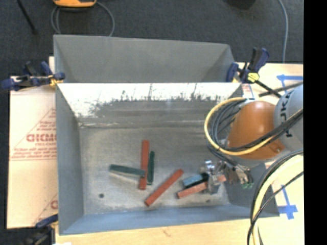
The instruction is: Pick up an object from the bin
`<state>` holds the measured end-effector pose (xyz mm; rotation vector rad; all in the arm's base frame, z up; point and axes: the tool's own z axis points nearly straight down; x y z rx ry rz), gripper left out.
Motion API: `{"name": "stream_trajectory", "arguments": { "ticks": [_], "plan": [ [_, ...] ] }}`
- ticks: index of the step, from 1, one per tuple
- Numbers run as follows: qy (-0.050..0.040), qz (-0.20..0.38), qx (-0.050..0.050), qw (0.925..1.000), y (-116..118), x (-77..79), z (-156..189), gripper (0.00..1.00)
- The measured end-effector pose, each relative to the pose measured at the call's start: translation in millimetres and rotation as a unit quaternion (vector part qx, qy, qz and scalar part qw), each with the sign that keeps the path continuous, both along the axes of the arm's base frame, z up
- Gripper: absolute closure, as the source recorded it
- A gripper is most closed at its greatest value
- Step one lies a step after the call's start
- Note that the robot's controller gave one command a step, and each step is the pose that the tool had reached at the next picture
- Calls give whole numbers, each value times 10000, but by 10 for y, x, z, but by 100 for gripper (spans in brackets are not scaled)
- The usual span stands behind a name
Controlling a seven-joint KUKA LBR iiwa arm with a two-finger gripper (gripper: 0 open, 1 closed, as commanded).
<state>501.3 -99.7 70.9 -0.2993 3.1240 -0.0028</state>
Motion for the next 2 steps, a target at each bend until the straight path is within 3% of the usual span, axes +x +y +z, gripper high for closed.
{"name": "stream_trajectory", "arguments": {
  "ticks": [2],
  "plan": [
    [14,-1,4,10000,0,-7,96,100]
  ]
}}
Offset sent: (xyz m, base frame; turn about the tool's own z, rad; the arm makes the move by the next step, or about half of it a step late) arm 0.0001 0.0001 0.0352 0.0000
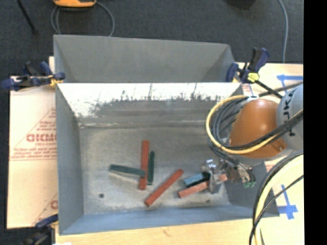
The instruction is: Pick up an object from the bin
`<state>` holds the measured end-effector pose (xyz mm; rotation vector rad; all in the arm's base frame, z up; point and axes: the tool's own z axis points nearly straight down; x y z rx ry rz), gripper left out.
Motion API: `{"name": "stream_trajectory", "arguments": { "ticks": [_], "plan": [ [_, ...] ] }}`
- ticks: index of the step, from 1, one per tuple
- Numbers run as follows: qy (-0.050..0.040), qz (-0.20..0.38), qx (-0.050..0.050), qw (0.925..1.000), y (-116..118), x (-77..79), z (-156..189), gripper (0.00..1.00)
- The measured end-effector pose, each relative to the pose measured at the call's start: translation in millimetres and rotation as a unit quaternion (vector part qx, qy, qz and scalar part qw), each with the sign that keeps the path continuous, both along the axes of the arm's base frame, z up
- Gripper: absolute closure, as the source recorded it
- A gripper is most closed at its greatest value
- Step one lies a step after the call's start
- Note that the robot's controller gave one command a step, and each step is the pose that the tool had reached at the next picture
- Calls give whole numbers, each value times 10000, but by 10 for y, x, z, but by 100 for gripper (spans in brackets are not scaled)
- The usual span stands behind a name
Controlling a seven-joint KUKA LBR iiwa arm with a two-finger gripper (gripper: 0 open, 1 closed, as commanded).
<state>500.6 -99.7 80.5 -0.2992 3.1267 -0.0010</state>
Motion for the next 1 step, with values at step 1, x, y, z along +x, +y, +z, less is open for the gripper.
{"name": "stream_trajectory", "arguments": {
  "ticks": [1],
  "plan": [
    [-2,-2,0,10000,-2,3,107,100]
  ]
}}
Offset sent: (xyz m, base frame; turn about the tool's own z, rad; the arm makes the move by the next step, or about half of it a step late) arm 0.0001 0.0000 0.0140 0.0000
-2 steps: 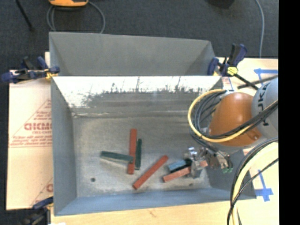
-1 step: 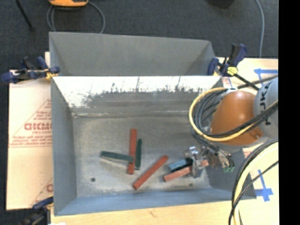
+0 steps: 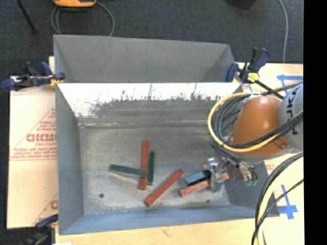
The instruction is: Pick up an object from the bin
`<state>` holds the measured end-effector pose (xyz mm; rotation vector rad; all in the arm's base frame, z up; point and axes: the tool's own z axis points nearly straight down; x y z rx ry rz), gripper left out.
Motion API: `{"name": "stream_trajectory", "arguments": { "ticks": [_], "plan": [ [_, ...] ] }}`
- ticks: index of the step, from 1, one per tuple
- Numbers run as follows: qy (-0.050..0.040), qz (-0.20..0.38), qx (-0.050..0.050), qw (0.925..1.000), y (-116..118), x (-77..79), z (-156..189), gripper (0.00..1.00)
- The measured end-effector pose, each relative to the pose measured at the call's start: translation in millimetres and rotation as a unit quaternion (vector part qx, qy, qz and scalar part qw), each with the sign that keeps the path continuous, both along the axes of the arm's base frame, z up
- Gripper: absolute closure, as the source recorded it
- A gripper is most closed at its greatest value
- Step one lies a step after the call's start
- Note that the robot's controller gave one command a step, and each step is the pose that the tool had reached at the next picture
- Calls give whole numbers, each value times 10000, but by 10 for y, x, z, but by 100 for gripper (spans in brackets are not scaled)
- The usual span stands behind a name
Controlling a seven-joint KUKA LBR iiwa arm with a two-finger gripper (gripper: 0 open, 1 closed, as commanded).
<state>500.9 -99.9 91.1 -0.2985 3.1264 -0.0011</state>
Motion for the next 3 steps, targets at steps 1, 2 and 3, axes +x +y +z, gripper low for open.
{"name": "stream_trajectory", "arguments": {
  "ticks": [1,2,3],
  "plan": [
    [-7,-1,-2,10000,-2,4,103,100],
    [10,-2,2,10000,-1,-3,208,100],
    [5,-6,0,10000,-3,0,351,100]
  ]
}}
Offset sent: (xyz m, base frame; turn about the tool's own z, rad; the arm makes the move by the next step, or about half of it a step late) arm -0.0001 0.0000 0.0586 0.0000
